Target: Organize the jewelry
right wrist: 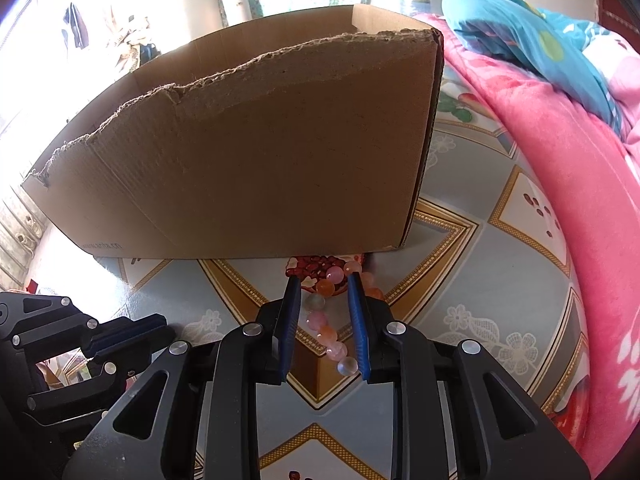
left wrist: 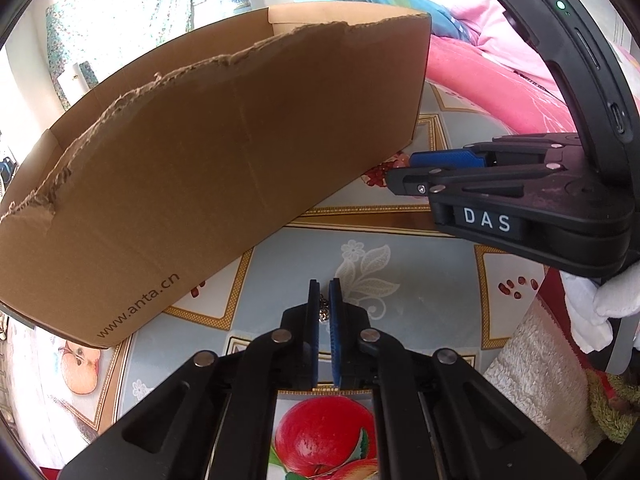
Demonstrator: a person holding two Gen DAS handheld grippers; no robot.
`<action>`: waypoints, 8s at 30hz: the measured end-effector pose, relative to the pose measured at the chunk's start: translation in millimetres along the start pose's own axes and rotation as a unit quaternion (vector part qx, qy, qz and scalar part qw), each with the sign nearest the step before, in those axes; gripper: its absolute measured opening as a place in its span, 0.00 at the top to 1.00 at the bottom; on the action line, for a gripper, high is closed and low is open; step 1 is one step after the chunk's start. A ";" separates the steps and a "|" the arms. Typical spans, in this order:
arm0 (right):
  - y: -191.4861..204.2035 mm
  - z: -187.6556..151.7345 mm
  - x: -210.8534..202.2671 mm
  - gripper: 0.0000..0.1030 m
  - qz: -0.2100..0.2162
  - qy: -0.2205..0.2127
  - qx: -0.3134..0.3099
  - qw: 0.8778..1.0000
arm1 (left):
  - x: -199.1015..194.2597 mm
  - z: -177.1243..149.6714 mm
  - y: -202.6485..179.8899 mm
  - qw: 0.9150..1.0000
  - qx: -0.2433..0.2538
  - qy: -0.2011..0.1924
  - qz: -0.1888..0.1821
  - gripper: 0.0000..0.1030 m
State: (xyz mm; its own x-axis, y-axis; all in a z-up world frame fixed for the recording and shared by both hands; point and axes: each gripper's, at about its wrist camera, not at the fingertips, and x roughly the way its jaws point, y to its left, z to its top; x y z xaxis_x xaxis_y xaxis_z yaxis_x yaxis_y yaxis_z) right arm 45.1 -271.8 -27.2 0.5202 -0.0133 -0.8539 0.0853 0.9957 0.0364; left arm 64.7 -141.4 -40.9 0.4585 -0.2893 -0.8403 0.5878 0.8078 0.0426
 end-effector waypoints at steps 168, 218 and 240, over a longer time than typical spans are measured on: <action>-57.9 72.0 -42.5 0.65 0.145 0.028 0.165 0.975 | -76.2 -7.2 178.0 0.952 -0.298 -0.047 -0.055 0.34; 34.0 -37.4 -104.6 0.20 0.028 -0.080 0.040 0.996 | -120.8 -44.9 62.0 0.959 -0.220 -0.056 0.171 0.06; 37.2 -21.6 -69.4 0.20 0.002 -0.026 0.034 0.999 | -86.6 -28.7 63.7 0.967 -0.226 0.009 0.119 0.06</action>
State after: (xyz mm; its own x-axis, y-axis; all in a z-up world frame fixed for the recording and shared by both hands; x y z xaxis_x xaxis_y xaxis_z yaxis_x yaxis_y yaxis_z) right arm -6.2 -231.9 22.2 0.5638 -0.0161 -0.8257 0.1402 0.9872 0.0765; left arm 43.3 -50.1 19.1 0.5312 -0.0612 -0.8450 0.1129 0.9936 -0.0010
